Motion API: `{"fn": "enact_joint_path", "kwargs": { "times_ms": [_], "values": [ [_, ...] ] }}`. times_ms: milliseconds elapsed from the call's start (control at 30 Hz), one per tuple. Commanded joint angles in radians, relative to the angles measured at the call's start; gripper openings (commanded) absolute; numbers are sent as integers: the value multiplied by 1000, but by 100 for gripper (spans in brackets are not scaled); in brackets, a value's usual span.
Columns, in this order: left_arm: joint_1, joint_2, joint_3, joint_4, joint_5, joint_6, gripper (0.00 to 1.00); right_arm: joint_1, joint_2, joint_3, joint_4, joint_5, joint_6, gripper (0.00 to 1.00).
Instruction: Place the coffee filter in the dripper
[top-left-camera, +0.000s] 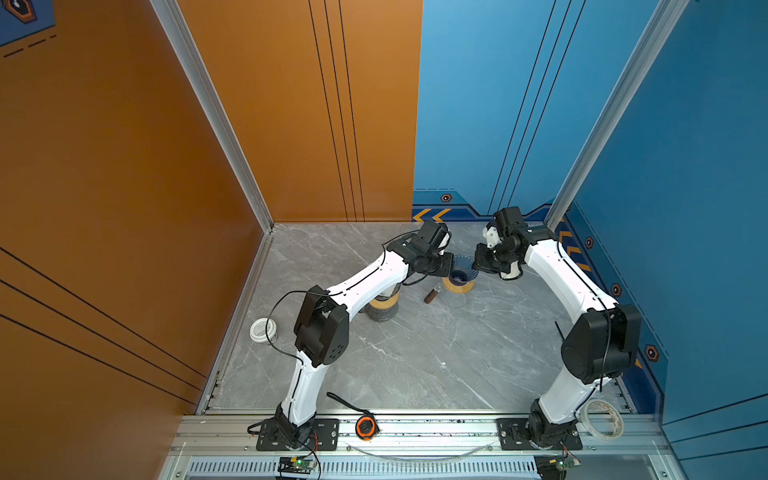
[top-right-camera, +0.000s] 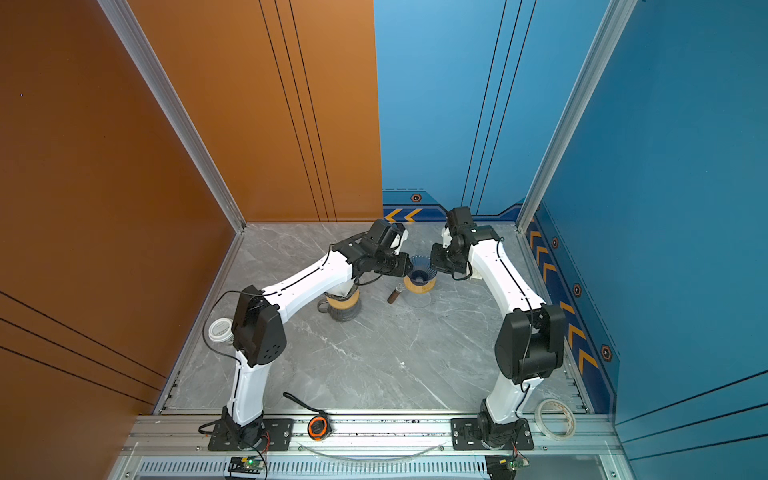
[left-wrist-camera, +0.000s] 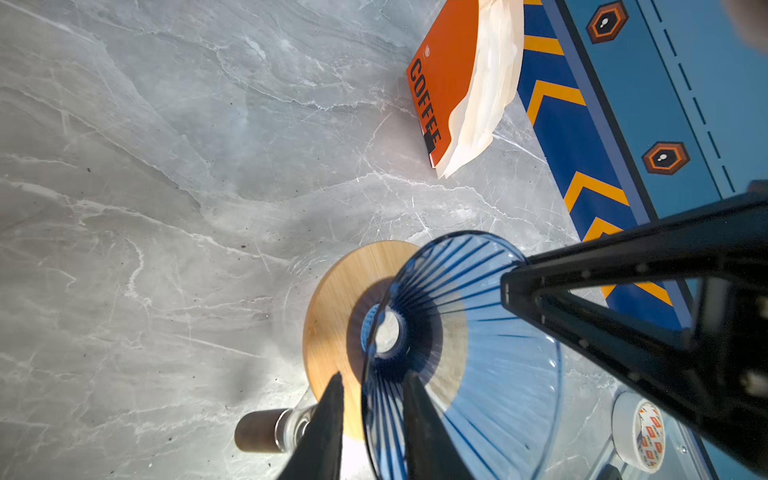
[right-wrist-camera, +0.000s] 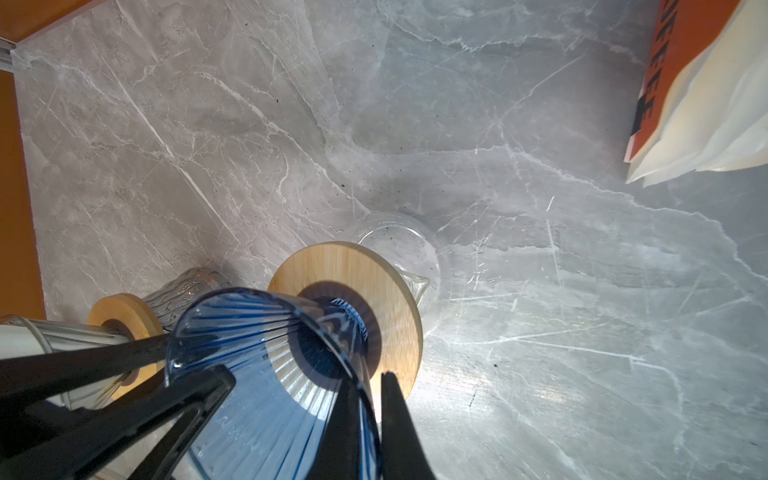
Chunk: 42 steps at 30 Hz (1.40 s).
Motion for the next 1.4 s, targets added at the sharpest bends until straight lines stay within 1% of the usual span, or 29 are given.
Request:
{"fn": "enact_joint_path", "kwargs": {
  "times_ms": [0, 333, 433, 767, 1100, 1367],
  "values": [
    [14, 15, 20, -21, 16, 0, 22, 0, 20, 6, 6, -1, 9, 8],
    [27, 27, 22, -22, 47, 0, 20, 2, 36, 6, 5, -1, 17, 5],
    [28, 32, 20, -21, 61, -6, 18, 3, 40, 5, 5, -2, 19, 5],
    [28, 37, 3, -21, 71, -9, 16, 3, 39, -15, 6, 3, 10, 4],
    [27, 35, -17, -21, 76, -4, 8, 3, 5, -83, 50, 14, 10, 3],
    [29, 38, -12, -22, 87, -6, 8, 2, 14, -74, 49, 5, 30, 3]
  ]
}}
